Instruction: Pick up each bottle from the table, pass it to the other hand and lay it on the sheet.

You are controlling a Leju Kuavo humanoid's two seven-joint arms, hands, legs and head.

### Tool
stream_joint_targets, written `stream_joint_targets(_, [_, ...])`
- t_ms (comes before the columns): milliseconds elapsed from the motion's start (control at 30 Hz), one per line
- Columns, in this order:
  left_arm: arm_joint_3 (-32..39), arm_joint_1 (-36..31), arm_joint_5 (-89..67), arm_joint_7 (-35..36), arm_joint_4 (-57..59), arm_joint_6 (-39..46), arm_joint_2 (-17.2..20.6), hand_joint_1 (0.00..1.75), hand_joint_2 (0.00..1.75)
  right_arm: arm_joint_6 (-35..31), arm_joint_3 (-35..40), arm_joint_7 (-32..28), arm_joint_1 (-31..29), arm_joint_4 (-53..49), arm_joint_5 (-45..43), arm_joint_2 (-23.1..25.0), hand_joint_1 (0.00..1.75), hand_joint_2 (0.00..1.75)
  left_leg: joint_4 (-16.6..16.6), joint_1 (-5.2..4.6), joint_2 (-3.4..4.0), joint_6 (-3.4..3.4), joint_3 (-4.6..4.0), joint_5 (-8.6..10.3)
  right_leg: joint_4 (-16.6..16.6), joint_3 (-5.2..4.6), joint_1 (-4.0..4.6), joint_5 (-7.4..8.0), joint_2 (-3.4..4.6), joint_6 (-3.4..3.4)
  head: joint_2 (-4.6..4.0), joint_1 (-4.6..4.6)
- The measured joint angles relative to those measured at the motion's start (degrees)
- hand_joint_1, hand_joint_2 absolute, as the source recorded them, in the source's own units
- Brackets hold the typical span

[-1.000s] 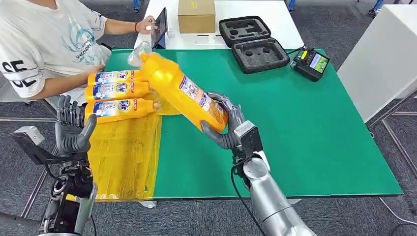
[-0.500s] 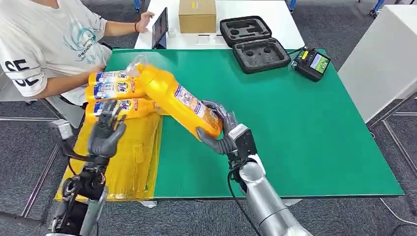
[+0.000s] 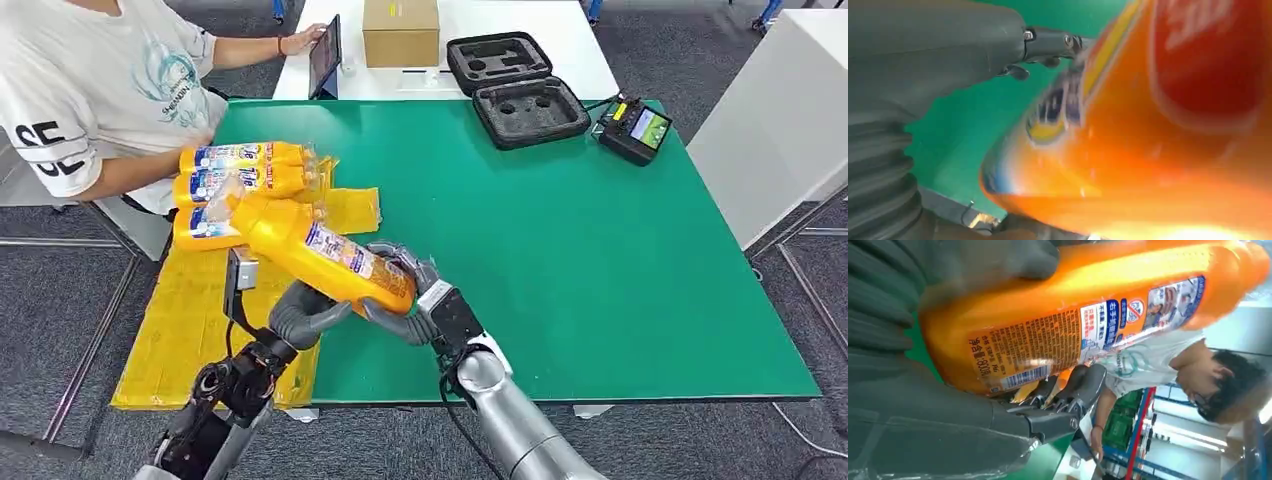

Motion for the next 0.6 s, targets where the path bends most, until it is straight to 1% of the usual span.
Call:
stream_joint_targets(200, [-2.04,-1.15,1.14,0.31,1.31,-0.22,0.18,0.00,1.75,-0.57,2.12,0.00,-0.35,2.01,0.96,0.94,1.75,1.75,0.00,0.00,0.00,0.00,0.00,0.00,0.00,0.00,0.00,0.00,0.01,0.00,0.00,0.00])
stream_joint_targets(433, [-2.32,-1.41,3.06,-0.61,1.81,0.31,0.85,0.00,1.75,-0.68,3.87,-0.09,-1.95,4.99,1.64,1.31,1.75,1.75,0.00,-0.01,0.00,0.00,0.00,0.00,0.00,0.00,0.00,0.00,0.01,0.00,0.00,0.00])
stream_joint_targets(600, [-1.84,-0.79,5.36,-3.19,0.92,3.91,1.14,0.00,1.75,-0.55,5.03,-0.09,-2.61,7.04,1.71,1.93,1.75,1.75,0.00,0.00,0.00,0.00,0.00,0.00,0.00,0.00,0.00,0.00,0.01,0.00,0.00,0.00])
